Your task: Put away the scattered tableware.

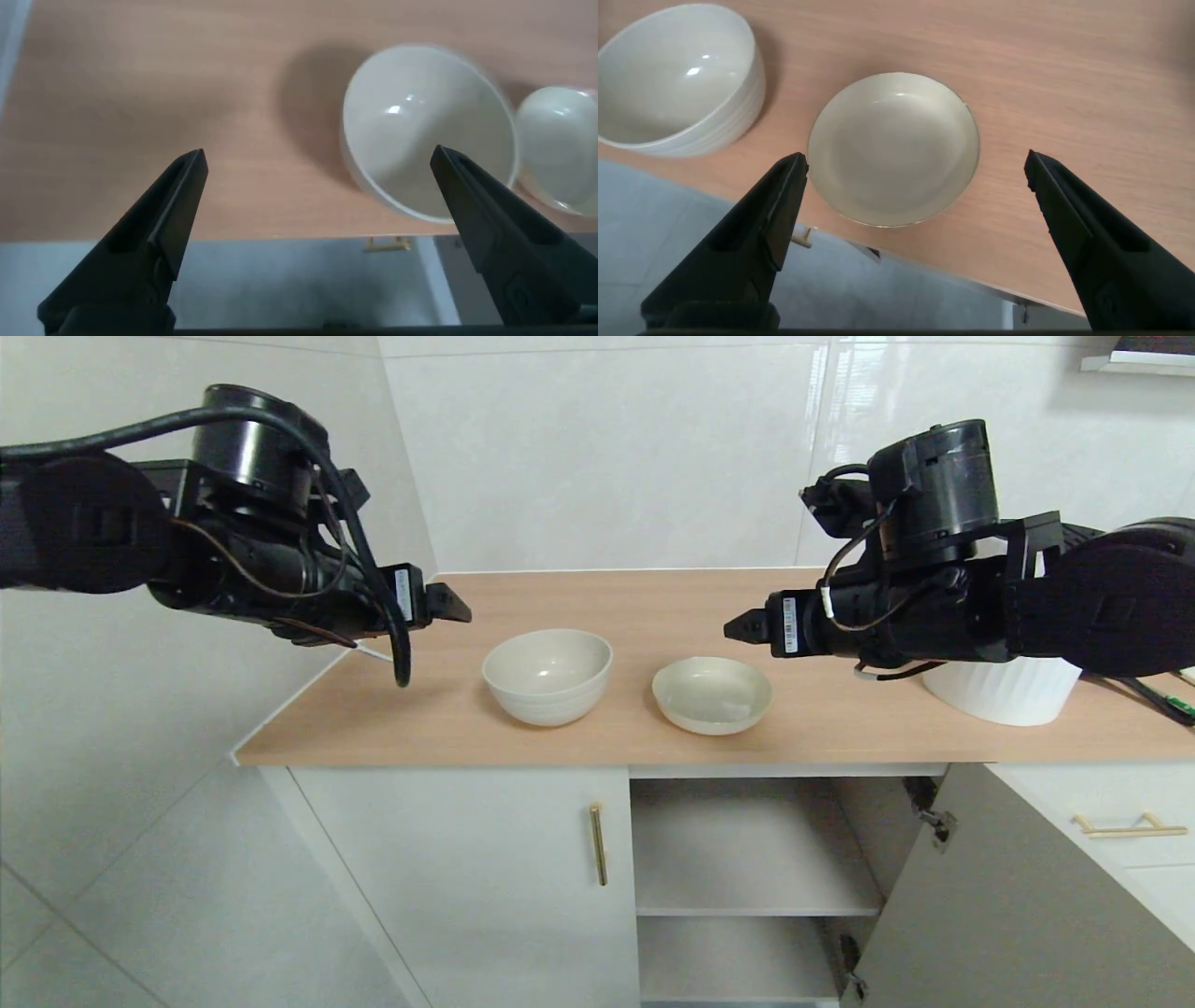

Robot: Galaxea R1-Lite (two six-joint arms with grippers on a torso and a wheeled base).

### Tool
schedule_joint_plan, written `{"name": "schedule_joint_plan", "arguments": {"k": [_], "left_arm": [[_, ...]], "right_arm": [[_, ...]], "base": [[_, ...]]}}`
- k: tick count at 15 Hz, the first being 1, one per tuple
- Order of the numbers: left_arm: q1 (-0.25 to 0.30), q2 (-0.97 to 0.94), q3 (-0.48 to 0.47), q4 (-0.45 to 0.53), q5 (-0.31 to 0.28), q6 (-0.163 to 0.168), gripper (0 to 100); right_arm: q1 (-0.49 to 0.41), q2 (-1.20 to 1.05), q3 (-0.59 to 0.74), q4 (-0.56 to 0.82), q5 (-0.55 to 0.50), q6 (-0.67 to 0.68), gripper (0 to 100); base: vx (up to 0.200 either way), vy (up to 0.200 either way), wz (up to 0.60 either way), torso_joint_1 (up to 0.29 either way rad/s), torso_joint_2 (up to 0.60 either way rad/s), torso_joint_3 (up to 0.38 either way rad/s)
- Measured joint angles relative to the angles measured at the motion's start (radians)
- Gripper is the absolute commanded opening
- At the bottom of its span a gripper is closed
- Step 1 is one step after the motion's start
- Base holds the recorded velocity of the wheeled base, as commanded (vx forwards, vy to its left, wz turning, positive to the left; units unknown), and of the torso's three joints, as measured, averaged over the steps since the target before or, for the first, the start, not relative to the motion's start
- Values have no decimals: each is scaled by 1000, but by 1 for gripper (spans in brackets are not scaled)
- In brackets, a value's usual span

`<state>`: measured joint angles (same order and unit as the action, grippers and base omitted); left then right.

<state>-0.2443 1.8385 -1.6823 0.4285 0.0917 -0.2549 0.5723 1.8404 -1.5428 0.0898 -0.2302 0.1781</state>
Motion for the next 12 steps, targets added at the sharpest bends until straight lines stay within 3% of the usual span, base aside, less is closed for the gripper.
{"name": "schedule_joint_plan", "arguments": {"k": [3, 12], "left_arm": [[-30, 85, -84, 53, 39, -4, 100], [-55, 209, -154, 77, 78, -2, 100]], "right_arm": [[0, 0, 6, -2, -11, 1, 100], [2, -23, 71, -4, -12, 1, 100]], "base": [[0, 0, 0, 0, 0, 0], [0, 0, 0, 0, 0, 0]]}}
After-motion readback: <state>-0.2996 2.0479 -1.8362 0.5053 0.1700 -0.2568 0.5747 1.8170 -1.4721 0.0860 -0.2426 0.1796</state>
